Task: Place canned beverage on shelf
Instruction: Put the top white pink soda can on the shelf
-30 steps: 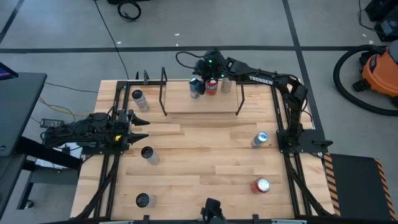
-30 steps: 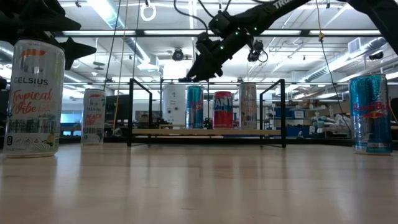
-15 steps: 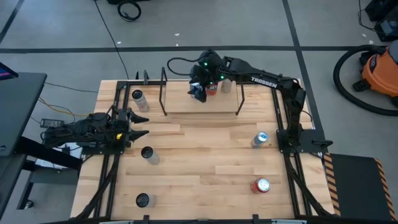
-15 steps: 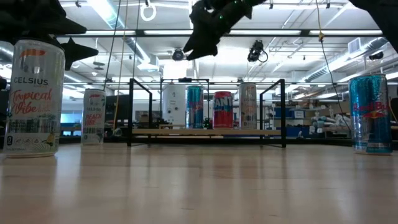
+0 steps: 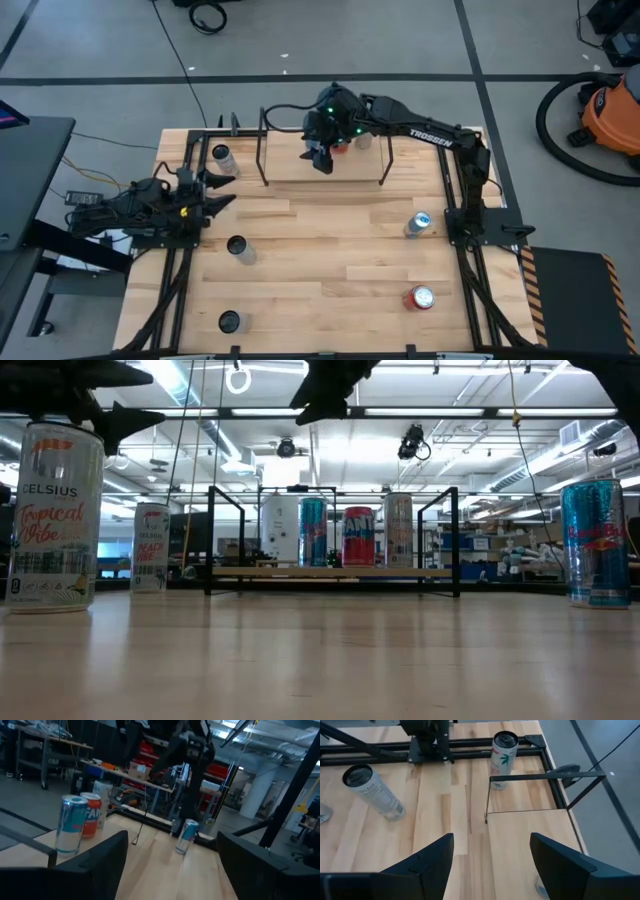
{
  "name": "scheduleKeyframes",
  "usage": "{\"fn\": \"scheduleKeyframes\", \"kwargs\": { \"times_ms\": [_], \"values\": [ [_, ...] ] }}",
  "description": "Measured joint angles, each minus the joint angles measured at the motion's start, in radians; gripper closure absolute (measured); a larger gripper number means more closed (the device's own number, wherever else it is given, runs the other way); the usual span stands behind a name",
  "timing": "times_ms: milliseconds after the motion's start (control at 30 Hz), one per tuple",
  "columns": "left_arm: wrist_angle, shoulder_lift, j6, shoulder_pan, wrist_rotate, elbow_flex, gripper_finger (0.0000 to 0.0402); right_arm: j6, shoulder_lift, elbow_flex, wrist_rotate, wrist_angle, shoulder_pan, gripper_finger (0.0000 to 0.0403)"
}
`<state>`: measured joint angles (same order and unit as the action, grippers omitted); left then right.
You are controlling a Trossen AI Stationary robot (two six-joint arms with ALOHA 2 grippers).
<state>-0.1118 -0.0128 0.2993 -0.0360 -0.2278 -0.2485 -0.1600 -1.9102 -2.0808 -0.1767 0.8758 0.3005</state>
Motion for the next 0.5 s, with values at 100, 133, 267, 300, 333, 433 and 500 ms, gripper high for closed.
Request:
{"fn": "scheduleKeyframes", "kwargs": {
  "times_ms": [100,133,267,300,333,433,500],
  "values": [
    [0.006,0.000,0.034,0.000,0.001,0.000,0.0092,0.000,0.000,0.000,0.009,0.019,-0.012,0.0133],
    [0.006,0.000,0.034,0.000,0.005,0.000,0.0092,0.000,0.000,0.000,0.009,0.025,-0.015,0.0133],
    [0.005,0.000,0.037,0.000,0.015,0.000,0.0092,0.000,0.003,0.000,0.011,0.069,-0.026,0.0133],
    [0.005,0.000,0.046,0.000,0.014,0.000,0.0092,0.000,0.005,0.000,0.011,0.084,-0.029,0.0133],
    [0.006,0.000,0.056,0.000,0.015,0.000,0.0092,0.000,0.007,0.000,0.011,0.094,-0.033,0.0133],
    [0.018,-0.002,0.056,0.000,0.015,0.000,0.0092,0.000,0.022,0.000,0.022,0.130,-0.042,0.0133],
    [0.025,-0.008,0.056,0.000,0.015,0.000,0.0092,0.000,0.033,0.000,0.046,0.142,-0.050,0.0133]
  ]
}}
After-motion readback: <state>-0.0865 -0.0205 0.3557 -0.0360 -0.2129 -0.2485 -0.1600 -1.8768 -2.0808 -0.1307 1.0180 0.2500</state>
